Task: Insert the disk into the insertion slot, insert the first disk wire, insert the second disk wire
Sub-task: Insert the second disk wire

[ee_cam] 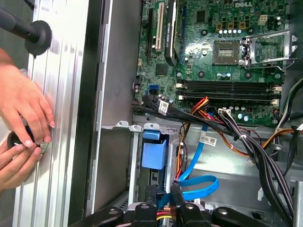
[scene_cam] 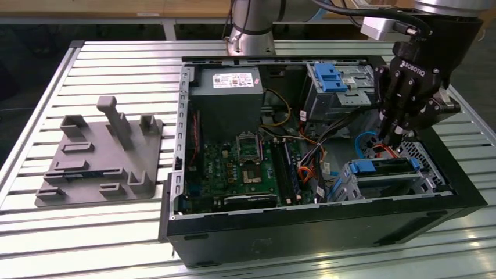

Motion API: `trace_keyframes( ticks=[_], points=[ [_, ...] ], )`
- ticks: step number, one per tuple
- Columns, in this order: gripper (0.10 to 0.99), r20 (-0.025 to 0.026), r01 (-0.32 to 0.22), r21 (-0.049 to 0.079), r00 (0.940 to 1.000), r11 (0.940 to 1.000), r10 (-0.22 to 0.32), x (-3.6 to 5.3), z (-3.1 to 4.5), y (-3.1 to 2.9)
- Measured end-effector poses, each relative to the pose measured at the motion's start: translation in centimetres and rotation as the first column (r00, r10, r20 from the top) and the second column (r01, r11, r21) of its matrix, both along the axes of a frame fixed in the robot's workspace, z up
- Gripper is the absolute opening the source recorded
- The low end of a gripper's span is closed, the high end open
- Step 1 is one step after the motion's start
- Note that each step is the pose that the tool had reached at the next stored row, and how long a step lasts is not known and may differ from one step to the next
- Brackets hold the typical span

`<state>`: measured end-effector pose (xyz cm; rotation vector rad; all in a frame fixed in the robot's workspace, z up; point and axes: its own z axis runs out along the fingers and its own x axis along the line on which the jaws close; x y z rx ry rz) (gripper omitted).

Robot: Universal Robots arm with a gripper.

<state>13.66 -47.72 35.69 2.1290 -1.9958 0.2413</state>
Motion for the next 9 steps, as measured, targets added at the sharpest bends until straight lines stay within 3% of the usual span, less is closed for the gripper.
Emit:
trace_keyframes(
  ticks=[8,9],
  points=[
    [0.247,-0.0026,-0.007,-0.005,1.0000,1.0000,0.007,0.00,-0.13,0.03],
    [0.184,-0.0029,-0.007,-0.006,1.0000,1.0000,0.007,0.00,-0.14,0.03]
  ],
)
